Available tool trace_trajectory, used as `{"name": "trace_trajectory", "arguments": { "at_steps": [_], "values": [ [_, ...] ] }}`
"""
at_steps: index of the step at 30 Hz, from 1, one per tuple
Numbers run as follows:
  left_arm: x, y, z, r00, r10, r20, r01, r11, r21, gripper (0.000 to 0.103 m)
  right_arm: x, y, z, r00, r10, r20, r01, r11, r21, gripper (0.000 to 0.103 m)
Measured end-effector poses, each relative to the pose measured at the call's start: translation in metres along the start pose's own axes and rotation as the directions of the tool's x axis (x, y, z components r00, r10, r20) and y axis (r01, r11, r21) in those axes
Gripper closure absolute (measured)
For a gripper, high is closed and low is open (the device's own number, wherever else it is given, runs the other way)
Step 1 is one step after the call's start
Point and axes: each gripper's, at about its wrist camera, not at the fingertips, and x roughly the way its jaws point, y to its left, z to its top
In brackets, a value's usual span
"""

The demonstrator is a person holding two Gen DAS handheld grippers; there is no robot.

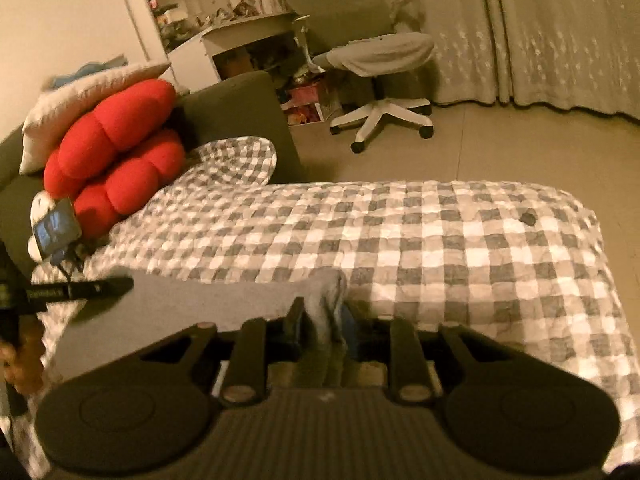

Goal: Fold clothes

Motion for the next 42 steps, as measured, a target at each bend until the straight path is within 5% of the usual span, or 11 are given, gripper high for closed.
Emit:
{"name": "trace_trajectory", "arguments": {
  "at_steps": [3,5,6,10,21,24,26,35,42],
  "values": [
    [-0.003,0.004,0.001,1.000,-0.008,-0.002,0.008,0.999,-0.036,0.090,0.000,-0.008,0.001,1.000,0.001,-0.006,-0.001,0.998,0.066,0.056],
    [-0.006,0.006,0.000,1.000,0.000,0.002,0.000,0.999,-0.045,0.090,-0.003,-0.014,0.001,1.000,0.015,-0.002,-0.015,0.996,0.091,0.063],
    [-0.007,0.005,0.000,1.000,0.003,0.008,-0.003,0.999,-0.046,0.091,-0.004,-0.016,0.001,1.000,0.022,0.000,-0.022,0.994,0.103,0.082],
    [-0.009,0.001,-0.001,0.999,0.035,0.028,-0.033,0.999,-0.043,0.092,-0.005,-0.006,0.005,1.000,-0.001,0.026,0.000,0.999,0.044,0.088],
    [-0.002,-0.006,-0.008,0.994,0.096,0.046,-0.095,0.995,-0.030,0.091,0.009,0.001,0.000,0.998,-0.067,0.015,0.067,0.998,0.009,0.087],
    [-0.009,-0.004,-0.005,0.995,0.088,0.051,-0.086,0.995,-0.048,0.085,0.007,0.004,-0.002,0.997,-0.073,0.024,0.073,0.997,0.001,0.078],
    [-0.014,-0.002,-0.003,0.993,0.102,0.060,-0.097,0.993,-0.069,0.083,-0.001,0.002,-0.002,0.996,-0.083,0.035,0.082,0.996,0.016,0.071],
    [-0.049,0.014,0.002,0.980,0.141,0.142,-0.120,0.982,-0.147,0.083,-0.048,-0.012,-0.007,0.988,-0.120,0.099,0.112,0.990,0.084,0.070],
    [-0.045,-0.039,-0.012,0.982,0.108,0.156,-0.114,0.993,0.027,0.083,-0.041,0.039,-0.013,0.989,-0.061,0.132,0.074,0.992,-0.100,0.077]
  ]
}}
